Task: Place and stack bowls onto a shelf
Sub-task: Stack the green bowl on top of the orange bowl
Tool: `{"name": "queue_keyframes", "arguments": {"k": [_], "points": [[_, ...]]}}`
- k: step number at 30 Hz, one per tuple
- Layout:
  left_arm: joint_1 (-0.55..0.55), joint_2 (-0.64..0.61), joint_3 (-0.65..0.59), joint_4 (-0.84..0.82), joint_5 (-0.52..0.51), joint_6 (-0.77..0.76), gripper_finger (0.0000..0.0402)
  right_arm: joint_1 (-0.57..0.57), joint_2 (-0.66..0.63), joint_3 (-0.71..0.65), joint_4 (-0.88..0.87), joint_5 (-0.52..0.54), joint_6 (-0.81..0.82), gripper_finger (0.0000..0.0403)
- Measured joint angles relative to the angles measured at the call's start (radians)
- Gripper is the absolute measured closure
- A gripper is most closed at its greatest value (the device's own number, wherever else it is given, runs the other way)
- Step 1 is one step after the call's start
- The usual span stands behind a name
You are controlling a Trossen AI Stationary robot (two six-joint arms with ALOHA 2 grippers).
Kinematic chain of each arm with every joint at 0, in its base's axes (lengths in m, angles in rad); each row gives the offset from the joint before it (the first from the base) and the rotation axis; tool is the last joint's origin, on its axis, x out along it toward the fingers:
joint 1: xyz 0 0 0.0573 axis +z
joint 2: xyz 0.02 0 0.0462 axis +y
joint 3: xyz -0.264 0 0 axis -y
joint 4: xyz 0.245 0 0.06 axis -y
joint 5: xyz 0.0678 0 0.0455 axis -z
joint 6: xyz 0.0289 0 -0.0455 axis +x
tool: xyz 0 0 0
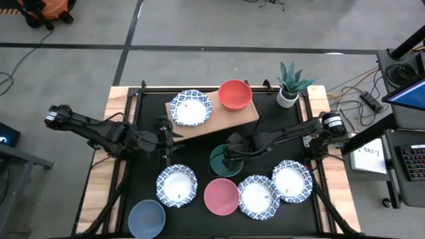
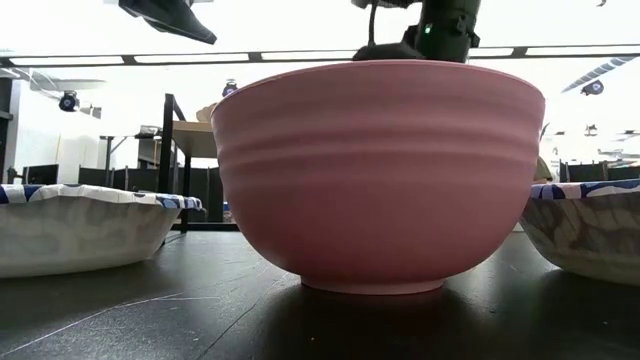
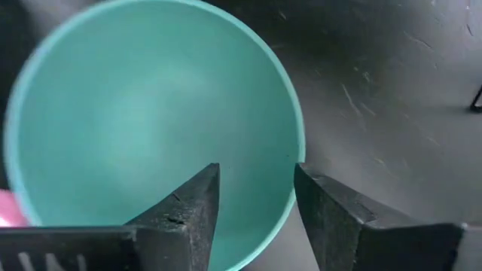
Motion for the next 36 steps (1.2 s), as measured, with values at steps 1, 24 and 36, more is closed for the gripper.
{"name": "queue_keyframes", "arguments": {"k": [1, 24, 36], "points": [[0.000, 0.000, 0.000, 0.000, 0.000, 0.002, 0.0267, -0.003, 0.011, 0.003, -0.008, 0.001, 0.001, 0.0250], [0.000, 0.000, -0.002, 0.002, 0.000, 0.004, 0.0267, -0.022, 0.029, -0.013, -0.017, 0.005, -0.026, 0.0276], [0.000, 0.000, -0.002, 0.002, -0.001, 0.012, 0.0267, -0.022, 0.031, -0.026, 0.023, 0.005, -0.045, 0.0388]]}}
